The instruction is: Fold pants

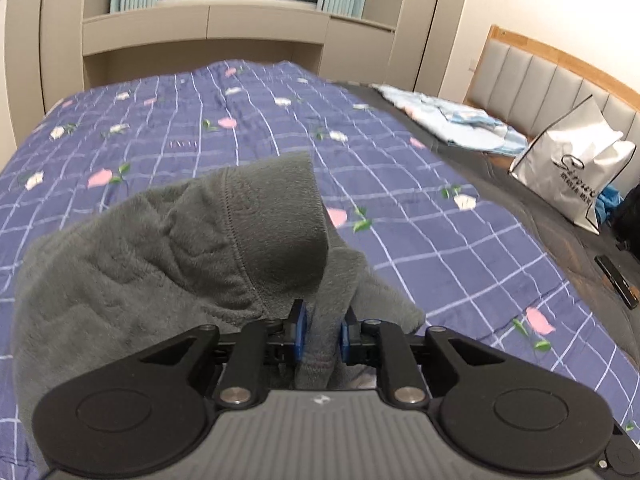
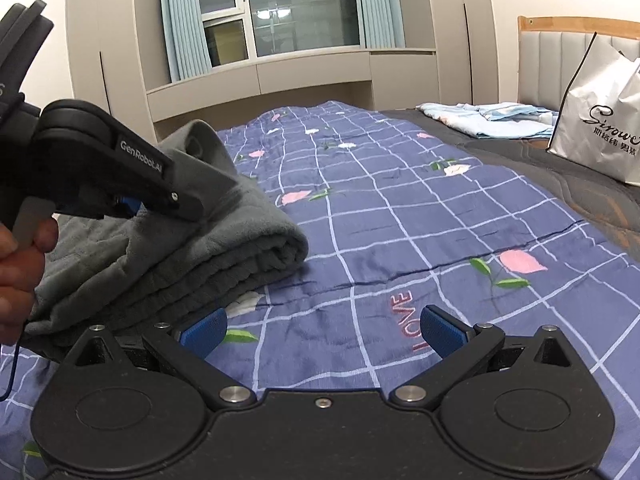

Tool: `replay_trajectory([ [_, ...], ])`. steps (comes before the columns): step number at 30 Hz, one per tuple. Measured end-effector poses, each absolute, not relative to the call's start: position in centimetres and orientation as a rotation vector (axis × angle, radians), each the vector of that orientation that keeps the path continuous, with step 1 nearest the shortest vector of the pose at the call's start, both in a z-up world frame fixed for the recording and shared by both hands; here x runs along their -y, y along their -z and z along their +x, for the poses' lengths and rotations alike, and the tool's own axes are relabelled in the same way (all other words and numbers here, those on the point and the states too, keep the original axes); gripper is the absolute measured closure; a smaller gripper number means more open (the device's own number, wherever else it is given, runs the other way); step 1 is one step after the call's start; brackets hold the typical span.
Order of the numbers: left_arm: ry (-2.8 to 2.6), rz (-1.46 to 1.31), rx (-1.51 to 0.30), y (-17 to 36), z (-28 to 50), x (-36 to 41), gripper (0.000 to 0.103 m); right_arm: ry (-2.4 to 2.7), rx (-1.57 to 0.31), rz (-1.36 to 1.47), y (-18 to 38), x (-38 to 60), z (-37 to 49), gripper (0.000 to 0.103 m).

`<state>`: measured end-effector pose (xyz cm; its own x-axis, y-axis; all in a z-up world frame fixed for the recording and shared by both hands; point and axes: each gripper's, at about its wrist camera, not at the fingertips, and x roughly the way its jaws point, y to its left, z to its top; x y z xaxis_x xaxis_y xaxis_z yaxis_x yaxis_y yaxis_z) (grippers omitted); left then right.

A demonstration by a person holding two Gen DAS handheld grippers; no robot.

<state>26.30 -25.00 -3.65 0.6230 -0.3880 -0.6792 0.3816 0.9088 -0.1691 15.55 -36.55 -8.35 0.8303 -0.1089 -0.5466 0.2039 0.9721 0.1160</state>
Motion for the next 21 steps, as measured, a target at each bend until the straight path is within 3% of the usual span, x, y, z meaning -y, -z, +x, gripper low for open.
replay_trajectory([
  [1,0.449,-0.013,-0.786,3.7,26.2,24.9,0.081,0.168,-0.573,0.175,8.6,36.7,15.7,0.000],
  [4,0.493,-0.040,-0.799,3.3,26.5,24.7,0.062,0.174,-0.592,0.189,9.1,36.9,15.9,0.000],
  [6,0.518,-0.063,-0.811,3.0,26.7,24.4,0.042,0.176,-0.592,0.198,9.3,37.2,15.9,0.000],
  [10,0.531,-0.119,-0.798,1.7,26.4,23.0,0.027,0.181,-0.603,0.213,9.8,37.4,16.1,0.000],
  [12,0.519,-0.133,-0.781,0.9,26.2,22.0,0.013,0.184,-0.618,0.220,10.1,37.5,16.3,0.000],
  [15,0.491,-0.142,-0.759,-0.3,26.0,20.2,0.003,0.179,-0.625,0.221,10.3,37.5,16.4,0.000],
  [21,0.373,-0.154,-0.740,-1.5,26.0,15.7,0.001,0.163,-0.616,0.203,9.8,37.2,16.5,0.000],
])
